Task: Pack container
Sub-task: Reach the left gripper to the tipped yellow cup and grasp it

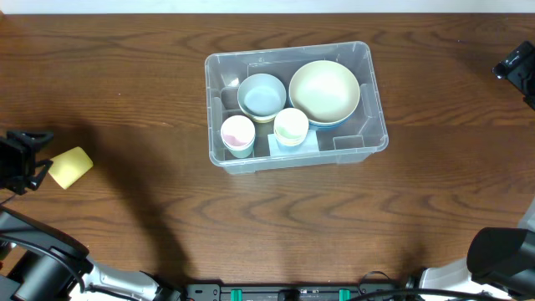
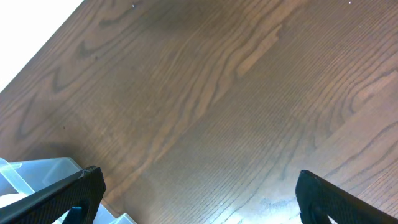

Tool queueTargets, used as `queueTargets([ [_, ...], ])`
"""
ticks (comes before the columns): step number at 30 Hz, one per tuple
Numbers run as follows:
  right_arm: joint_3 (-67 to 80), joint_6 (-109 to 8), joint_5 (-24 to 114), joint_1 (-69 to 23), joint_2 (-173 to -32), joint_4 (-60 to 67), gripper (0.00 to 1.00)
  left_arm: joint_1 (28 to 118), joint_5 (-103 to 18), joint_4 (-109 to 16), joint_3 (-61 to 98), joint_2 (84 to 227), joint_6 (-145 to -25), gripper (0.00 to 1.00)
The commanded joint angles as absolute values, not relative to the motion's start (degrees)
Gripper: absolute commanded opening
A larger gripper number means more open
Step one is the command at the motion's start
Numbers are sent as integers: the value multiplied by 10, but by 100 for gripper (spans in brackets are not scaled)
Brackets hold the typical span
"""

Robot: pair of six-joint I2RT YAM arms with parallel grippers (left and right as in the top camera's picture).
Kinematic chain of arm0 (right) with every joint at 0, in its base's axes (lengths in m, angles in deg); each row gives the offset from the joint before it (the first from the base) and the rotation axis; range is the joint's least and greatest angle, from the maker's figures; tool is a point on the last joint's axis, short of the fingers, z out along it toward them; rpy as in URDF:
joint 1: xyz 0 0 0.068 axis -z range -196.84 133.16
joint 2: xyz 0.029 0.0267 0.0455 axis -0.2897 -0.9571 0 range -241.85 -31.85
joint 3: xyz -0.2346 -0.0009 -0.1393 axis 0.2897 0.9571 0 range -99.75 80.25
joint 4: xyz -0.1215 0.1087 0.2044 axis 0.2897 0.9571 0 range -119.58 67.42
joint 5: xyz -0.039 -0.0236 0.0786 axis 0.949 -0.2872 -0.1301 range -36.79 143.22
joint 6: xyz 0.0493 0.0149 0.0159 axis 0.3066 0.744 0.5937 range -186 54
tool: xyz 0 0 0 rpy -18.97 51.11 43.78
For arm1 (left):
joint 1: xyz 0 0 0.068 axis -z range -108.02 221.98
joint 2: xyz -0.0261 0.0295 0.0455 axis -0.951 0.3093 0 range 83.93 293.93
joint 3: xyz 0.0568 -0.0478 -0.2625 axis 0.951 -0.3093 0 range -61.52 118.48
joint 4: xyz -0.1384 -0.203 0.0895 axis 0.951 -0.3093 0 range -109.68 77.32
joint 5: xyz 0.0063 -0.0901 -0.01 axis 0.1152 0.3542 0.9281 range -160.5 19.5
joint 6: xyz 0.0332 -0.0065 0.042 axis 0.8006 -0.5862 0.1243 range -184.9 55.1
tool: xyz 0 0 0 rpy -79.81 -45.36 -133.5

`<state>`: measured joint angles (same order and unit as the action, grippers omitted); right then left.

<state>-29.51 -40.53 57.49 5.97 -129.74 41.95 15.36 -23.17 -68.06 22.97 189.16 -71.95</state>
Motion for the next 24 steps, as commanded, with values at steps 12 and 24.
queueTargets([
  [12, -295, -397, 575, 61, -1300, 420, 99, 107, -326, -616, 160, 1887, -783, 68],
  [24, -295, -397, 575, 61, -1300, 420, 99, 107, -326, -549, 137, 1915, -775, 68],
])
